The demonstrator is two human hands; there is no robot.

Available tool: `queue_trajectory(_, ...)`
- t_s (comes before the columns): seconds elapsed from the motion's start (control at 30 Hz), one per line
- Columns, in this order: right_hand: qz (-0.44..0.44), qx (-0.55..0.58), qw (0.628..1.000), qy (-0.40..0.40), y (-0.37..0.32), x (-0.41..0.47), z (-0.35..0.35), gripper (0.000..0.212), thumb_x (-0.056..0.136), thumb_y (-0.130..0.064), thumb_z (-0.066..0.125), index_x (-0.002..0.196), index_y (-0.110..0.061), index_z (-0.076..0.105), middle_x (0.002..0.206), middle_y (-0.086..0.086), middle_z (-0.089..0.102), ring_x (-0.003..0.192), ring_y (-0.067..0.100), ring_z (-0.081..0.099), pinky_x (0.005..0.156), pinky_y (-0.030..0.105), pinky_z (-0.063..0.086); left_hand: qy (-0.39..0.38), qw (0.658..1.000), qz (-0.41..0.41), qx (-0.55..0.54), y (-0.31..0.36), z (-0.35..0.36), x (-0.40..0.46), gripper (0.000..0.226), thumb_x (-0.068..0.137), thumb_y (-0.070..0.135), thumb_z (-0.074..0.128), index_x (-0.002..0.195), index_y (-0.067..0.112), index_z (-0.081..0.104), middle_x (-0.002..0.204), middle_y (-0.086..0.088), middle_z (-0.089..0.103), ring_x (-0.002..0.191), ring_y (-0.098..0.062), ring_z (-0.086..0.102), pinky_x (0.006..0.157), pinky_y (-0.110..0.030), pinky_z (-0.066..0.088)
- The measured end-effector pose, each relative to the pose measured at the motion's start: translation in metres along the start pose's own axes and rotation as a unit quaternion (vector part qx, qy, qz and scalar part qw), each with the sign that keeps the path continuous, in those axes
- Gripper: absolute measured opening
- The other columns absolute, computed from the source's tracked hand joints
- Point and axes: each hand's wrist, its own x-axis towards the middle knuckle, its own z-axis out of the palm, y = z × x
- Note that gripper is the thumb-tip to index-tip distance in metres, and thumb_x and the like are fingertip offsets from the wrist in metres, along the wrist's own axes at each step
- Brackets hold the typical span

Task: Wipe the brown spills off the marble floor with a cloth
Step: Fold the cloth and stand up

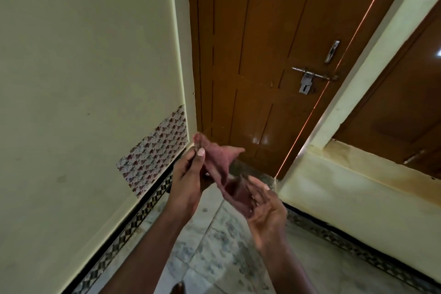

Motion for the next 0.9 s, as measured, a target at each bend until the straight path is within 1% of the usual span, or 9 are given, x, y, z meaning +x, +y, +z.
queue_trajectory(0.07,-0.038,-0.106,0.993,0.021,0.0,0.005,0.013,0.039,0.101,-0.042,0.059,0.13,-0.017,0.07,0.135,0.008,0.074,0.135,0.031,0.063,0.115,0.057,0.046,-0.043,0.999,-0.015,-0.03,0.025,-0.003,0.01,0.025,0.11,0.017,0.05,0.108,0.015,0.075,0.112,-0.005,0.083,0.103,-0.017,0.08,0.081,-0.037,0.068)
queue_trajectory(0.17,-0.102,-0.234,0.967,-0.028,-0.003,0.015,0.045,0.065,0.085,-0.067,0.073,0.141,-0.036,0.063,0.15,-0.008,0.062,0.143,0.014,0.055,0.116,0.049,0.044,-0.12,0.992,-0.031,-0.026,0.06,-0.013,0.032,0.027,0.11,0.02,0.05,0.116,0.018,0.077,0.122,-0.003,0.081,0.114,-0.018,0.078,0.092,-0.043,0.066)
queue_trajectory(0.23,-0.101,-0.272,0.953,-0.087,-0.01,0.026,0.064,0.068,0.084,-0.054,0.083,0.143,-0.027,0.062,0.144,-0.005,0.068,0.136,0.015,0.061,0.111,0.043,0.05,-0.147,0.988,-0.039,-0.027,0.073,-0.018,0.046,0.028,0.111,0.02,0.05,0.114,0.017,0.078,0.117,-0.004,0.083,0.111,-0.019,0.079,0.088,-0.041,0.067)
queue_trajectory(0.33,-0.13,-0.26,0.947,-0.133,-0.017,0.035,0.103,0.037,0.086,-0.016,0.083,0.119,-0.005,0.071,0.119,0.011,0.079,0.115,0.03,0.074,0.097,0.045,0.063,-0.139,0.989,-0.053,-0.025,0.085,-0.035,0.076,0.026,0.109,0.023,0.054,0.121,0.014,0.075,0.116,-0.005,0.083,0.107,-0.018,0.08,0.081,-0.038,0.067)
queue_trajectory(0.47,-0.147,-0.226,0.961,-0.065,-0.011,0.042,0.123,0.036,0.082,-0.018,0.081,0.116,-0.009,0.074,0.112,0.007,0.081,0.108,0.024,0.078,0.092,0.044,0.066,-0.166,0.982,-0.074,0.046,0.081,-0.061,0.106,0.036,0.105,0.048,0.052,0.136,0.038,0.065,0.136,-0.005,0.071,0.126,-0.03,0.069,0.1,-0.056,0.061)
queue_trajectory(0.53,-0.137,-0.226,0.964,-0.036,-0.006,0.043,0.12,0.033,0.084,-0.02,0.08,0.115,-0.01,0.074,0.11,0.006,0.081,0.108,0.024,0.077,0.09,0.043,0.066,-0.207,0.963,-0.118,0.123,0.069,-0.07,0.112,0.038,0.095,0.058,0.058,0.133,0.052,0.059,0.137,-0.005,0.067,0.122,-0.037,0.07,0.092,-0.059,0.064)
queue_trajectory(0.7,-0.144,-0.215,0.966,0.018,-0.004,0.041,0.091,0.02,0.095,-0.02,0.071,0.108,-0.007,0.08,0.099,0.012,0.082,0.096,0.029,0.08,0.077,0.042,0.067,-0.243,0.942,-0.134,0.189,0.026,-0.073,0.118,0.079,0.08,0.022,0.092,0.131,0.065,0.05,0.127,-0.003,0.078,0.116,-0.027,0.077,0.085,-0.048,0.068)
queue_trajectory(0.83,-0.156,-0.205,0.965,0.05,-0.014,0.045,0.046,0.021,0.087,-0.013,0.081,0.107,-0.007,0.08,0.098,0.023,0.08,0.092,0.046,0.077,0.078,0.057,0.064,-0.186,0.957,-0.063,0.214,-0.009,-0.039,0.117,0.09,0.079,0.004,0.091,0.15,0.04,0.048,0.107,-0.009,0.083,0.108,-0.027,0.079,0.089,-0.05,0.067)
queue_trajectory(0.9,-0.157,-0.183,0.966,0.091,-0.022,0.048,0.025,0.039,0.078,-0.015,0.089,0.112,-0.011,0.071,0.1,0.025,0.079,0.091,0.046,0.078,0.075,0.057,0.064,-0.175,0.953,-0.031,0.244,-0.022,-0.018,0.115,0.093,0.079,0.004,0.091,0.149,0.045,0.046,0.102,-0.01,0.082,0.103,-0.027,0.079,0.087,-0.051,0.067)
